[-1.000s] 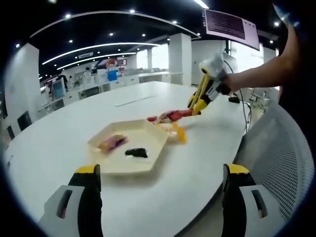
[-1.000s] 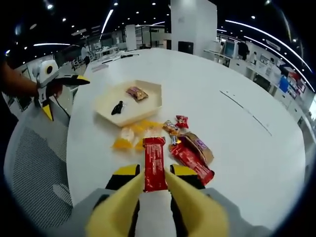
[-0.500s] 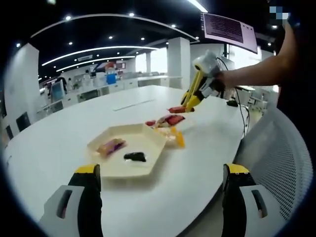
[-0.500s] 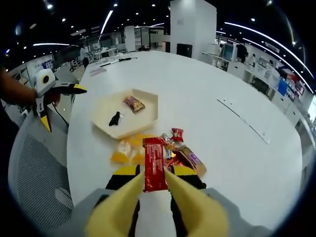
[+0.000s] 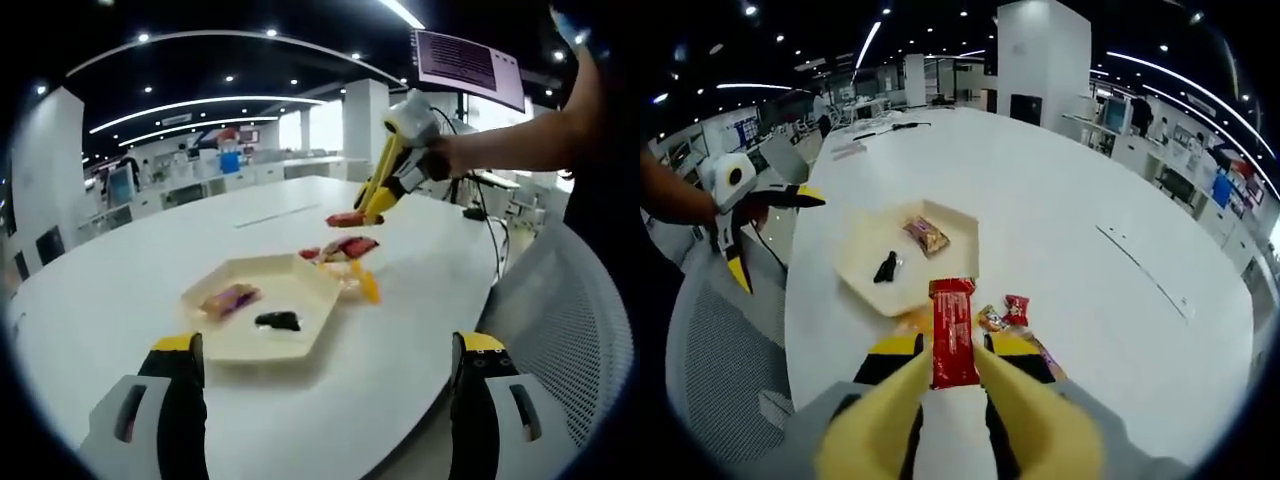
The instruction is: Place the target food into the container with the food tongs after gripping and lifting it, then release it inside without dropping or visibly crushing the food.
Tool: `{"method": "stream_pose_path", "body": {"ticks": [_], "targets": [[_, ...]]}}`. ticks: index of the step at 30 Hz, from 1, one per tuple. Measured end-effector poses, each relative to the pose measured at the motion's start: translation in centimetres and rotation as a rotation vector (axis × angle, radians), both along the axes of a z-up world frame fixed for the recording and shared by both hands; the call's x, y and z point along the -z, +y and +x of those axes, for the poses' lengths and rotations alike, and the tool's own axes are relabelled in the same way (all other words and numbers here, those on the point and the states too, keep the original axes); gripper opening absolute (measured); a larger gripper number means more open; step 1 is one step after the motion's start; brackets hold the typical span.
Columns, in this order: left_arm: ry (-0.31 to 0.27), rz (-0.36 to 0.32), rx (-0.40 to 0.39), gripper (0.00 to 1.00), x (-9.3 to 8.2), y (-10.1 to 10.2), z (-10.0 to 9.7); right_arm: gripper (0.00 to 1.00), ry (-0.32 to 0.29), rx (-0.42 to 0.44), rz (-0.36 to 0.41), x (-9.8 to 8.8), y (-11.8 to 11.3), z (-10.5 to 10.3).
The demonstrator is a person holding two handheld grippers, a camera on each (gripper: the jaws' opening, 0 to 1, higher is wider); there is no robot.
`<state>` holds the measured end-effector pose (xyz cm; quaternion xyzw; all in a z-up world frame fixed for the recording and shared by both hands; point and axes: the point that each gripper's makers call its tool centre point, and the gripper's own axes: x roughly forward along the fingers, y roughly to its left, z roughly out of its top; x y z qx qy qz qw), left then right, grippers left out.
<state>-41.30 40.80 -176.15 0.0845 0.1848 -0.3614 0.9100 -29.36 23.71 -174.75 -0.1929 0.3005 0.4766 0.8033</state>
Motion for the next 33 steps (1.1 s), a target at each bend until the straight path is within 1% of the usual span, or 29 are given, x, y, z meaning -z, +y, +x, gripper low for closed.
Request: {"method": "stream_pose_path", "body": {"ticks": [10,21,33], "targets": [[-0.01,0.007,-0.007,1.0,0.0,0.2,0.1,0.23,-0.016,-0.054,0.0,-1.1,3.4,0.3],[-0.017,0.01,-0.019,1.0,-0.1,0.4,0.3,0.23,-0.02,-0.119,-0.005,-1.4,7.3,0.5],[-0.014,0.014,-0.017,1.0,-0.1,0.3,0.2,0.23,-0.018,-0.167,0.002,-1.7,10.8,0.9]]}}
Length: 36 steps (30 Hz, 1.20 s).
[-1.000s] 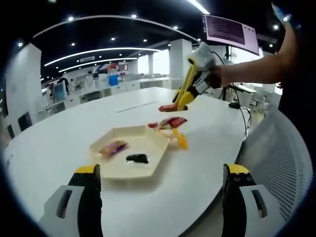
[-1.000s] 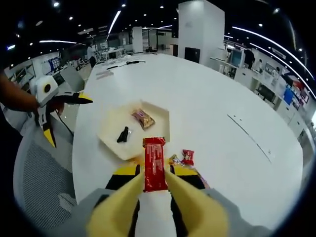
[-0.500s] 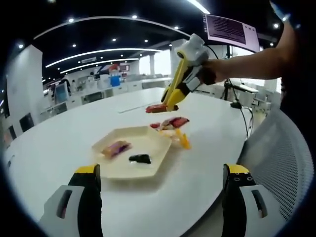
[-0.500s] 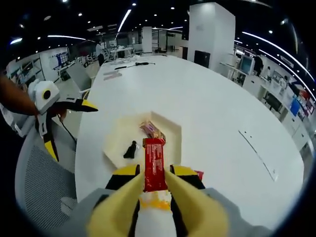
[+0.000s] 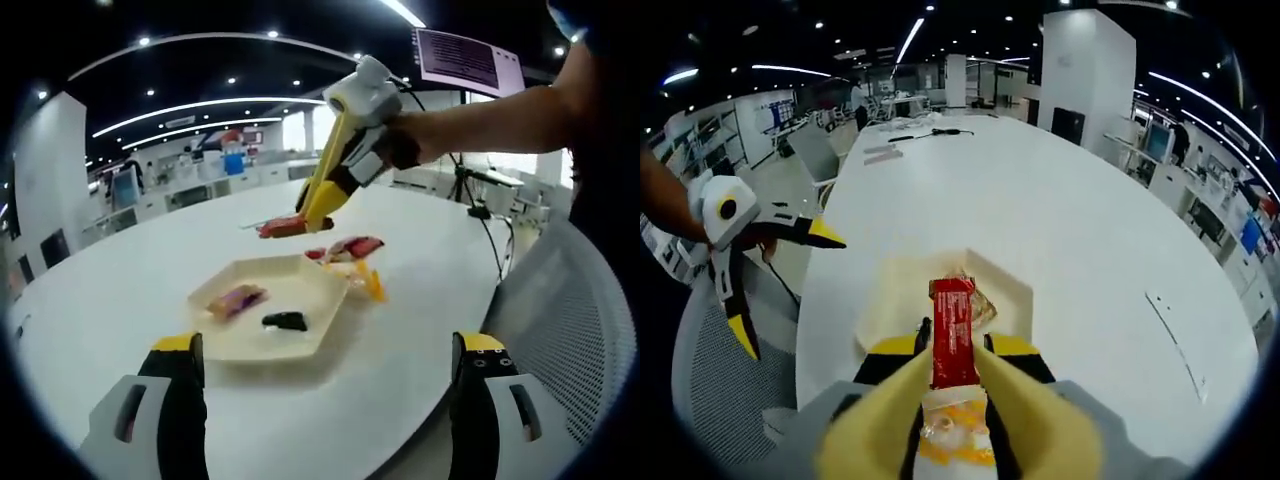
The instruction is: Place the target food into the container with the food tongs after gripping and lifting it, then release it inside without dropping or visibly crushing the food.
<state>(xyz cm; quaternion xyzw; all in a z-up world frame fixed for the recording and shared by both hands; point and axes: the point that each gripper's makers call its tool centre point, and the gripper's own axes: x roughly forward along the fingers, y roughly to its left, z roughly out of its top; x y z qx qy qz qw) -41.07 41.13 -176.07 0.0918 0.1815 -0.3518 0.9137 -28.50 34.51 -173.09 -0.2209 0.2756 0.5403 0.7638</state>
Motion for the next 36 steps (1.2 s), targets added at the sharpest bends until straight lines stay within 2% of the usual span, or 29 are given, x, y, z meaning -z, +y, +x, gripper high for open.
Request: {"method": "stream_pose_path", "body": {"ticks": [11,18,23,28,36], "targets": [[0.005,0.004,0.0,0.99,0.2,0.1,0.0,0.23,0.017,-0.011,-0.013,1.1,1.3,0.5],[0.007,0.003,-0.004,0.99,0.2,0.1,0.0,0.24,-0.002,-0.025,-0.023,1.5,2.1,0.9],[0.006,0.003,-0.005,0.99,0.2,0.2,0.1,0.25,0.019,-0.016,0.002,1.3,2.3,1.2],[0.006,0.003,-0.004,0.99,0.2,0.2,0.1,0.24,0.012,-0.03,-0.018,1.8,2.2,1.0],[0.007,0.003,-0.001,0.99,0.2,0.2,0.1,0.23,0.005,-0.023,0.013,1.3,2.5,1.2]]}}
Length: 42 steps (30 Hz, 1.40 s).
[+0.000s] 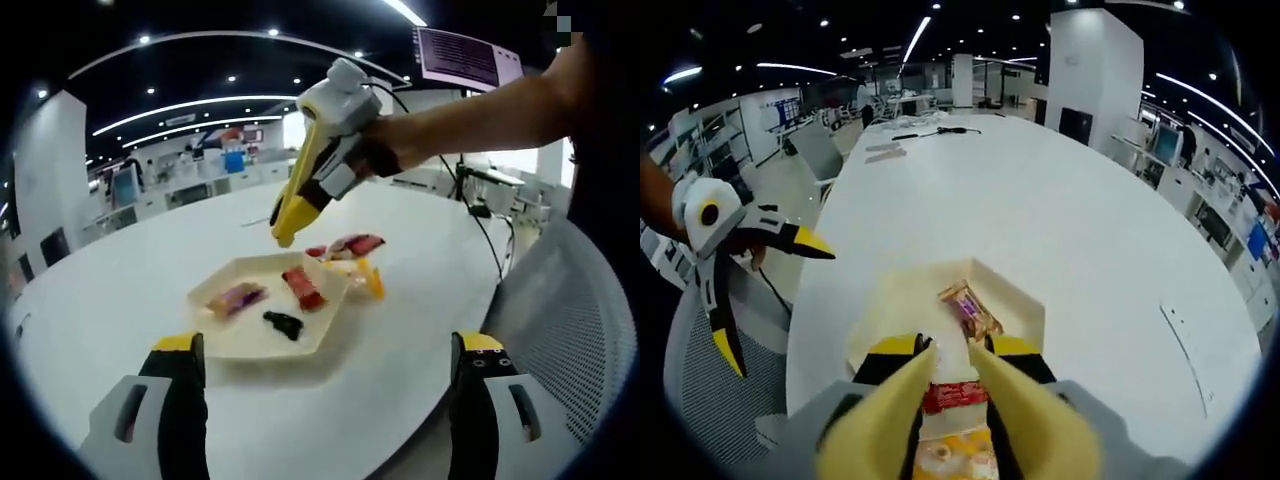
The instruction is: Place the target food into the container with the food tongs after gripping and lifting it, then release it inside without dropping or visibly crushing the food.
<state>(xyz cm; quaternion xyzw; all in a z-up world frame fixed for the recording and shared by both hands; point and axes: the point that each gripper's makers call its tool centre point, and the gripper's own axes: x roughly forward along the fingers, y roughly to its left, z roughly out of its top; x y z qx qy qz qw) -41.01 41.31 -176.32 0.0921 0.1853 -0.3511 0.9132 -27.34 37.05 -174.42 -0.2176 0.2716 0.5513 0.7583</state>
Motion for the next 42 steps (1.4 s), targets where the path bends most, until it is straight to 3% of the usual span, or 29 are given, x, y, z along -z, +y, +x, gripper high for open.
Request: {"method": "stream_pose_path", "body": {"ticks": [6,21,42], "targets": [[0.003,0.005,-0.003,0.98,0.1,0.1,0.0,0.24,-0.011,-0.007,0.004,-0.4,0.0,0.0],[-0.001,0.007,0.004,0.99,0.1,0.0,0.0,0.27,-0.054,0.033,0.055,-2.0,-3.6,-0.3],[0.006,0.015,0.013,0.99,0.2,-0.3,-0.1,0.28,-0.059,0.152,0.03,-0.1,-10.7,0.5]]}}
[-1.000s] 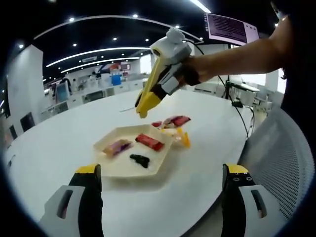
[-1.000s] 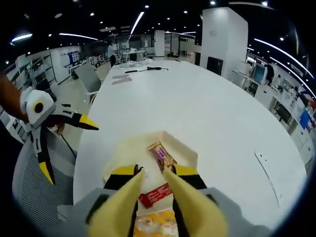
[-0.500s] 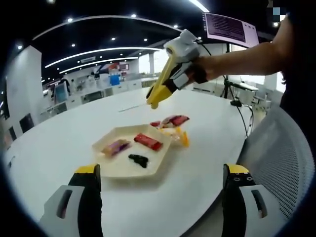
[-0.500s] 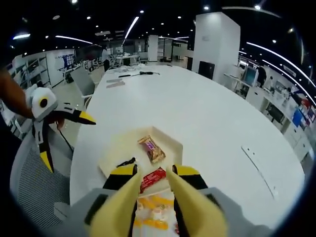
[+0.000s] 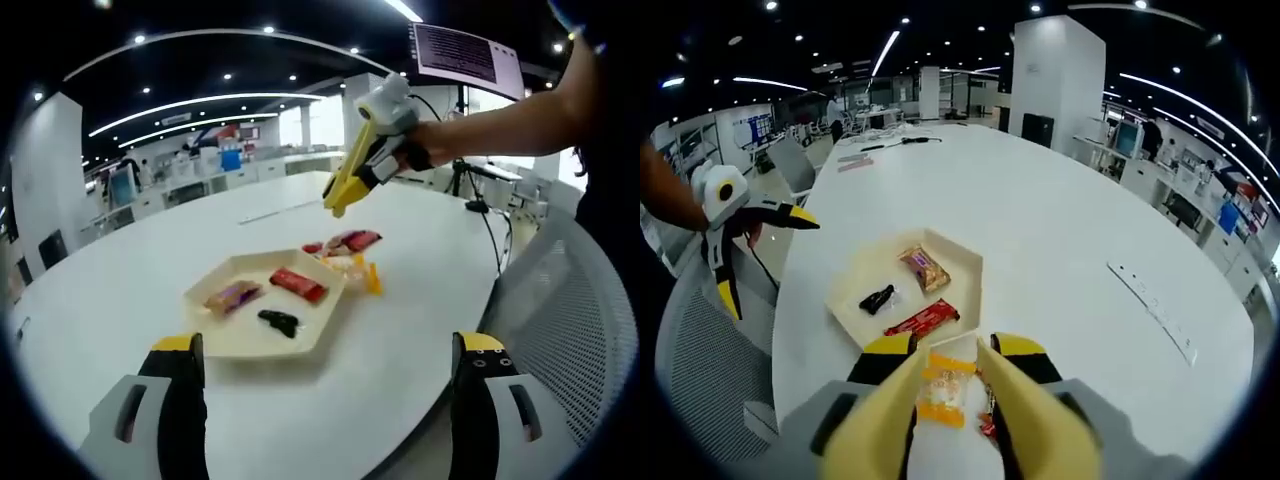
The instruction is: Place the target food into the container with the food tongs after gripping and lifting it, then release it inside without dropping or visibly crushing the food.
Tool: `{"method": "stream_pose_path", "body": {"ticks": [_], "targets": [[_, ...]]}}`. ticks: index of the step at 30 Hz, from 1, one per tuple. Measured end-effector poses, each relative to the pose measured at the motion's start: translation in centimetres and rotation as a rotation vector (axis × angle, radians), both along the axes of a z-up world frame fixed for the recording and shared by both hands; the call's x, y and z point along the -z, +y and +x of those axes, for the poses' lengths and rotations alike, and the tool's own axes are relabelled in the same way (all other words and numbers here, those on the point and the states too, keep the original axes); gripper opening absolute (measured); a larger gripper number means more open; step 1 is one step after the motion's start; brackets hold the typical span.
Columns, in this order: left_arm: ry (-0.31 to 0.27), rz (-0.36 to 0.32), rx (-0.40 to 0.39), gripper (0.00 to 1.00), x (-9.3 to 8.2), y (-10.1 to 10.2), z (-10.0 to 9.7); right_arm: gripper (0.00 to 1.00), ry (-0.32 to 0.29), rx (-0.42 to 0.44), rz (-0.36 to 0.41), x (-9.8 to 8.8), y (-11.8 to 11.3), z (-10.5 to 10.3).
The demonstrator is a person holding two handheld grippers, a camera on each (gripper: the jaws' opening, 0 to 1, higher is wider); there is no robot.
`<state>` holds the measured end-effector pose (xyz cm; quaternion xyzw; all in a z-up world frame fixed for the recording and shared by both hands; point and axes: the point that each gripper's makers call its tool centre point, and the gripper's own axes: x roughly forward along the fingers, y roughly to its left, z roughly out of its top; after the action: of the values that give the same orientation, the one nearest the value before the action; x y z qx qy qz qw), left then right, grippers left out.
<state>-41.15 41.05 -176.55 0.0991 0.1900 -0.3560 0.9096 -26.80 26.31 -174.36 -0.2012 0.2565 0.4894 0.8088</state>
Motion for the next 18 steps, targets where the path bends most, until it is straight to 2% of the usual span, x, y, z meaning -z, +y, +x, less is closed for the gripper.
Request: {"method": "stream_pose_path", "body": {"ticks": [7,18], "targets": [[0.0,0.0,-0.005,0.99,0.0,0.1,0.0,0.28,0.011,0.016,-0.003,0.9,-0.5,-0.1],[0.001,0.002,-0.016,0.99,0.0,0.3,0.1,0.28,0.013,0.02,-0.001,1.2,-0.6,-0.3]]}}
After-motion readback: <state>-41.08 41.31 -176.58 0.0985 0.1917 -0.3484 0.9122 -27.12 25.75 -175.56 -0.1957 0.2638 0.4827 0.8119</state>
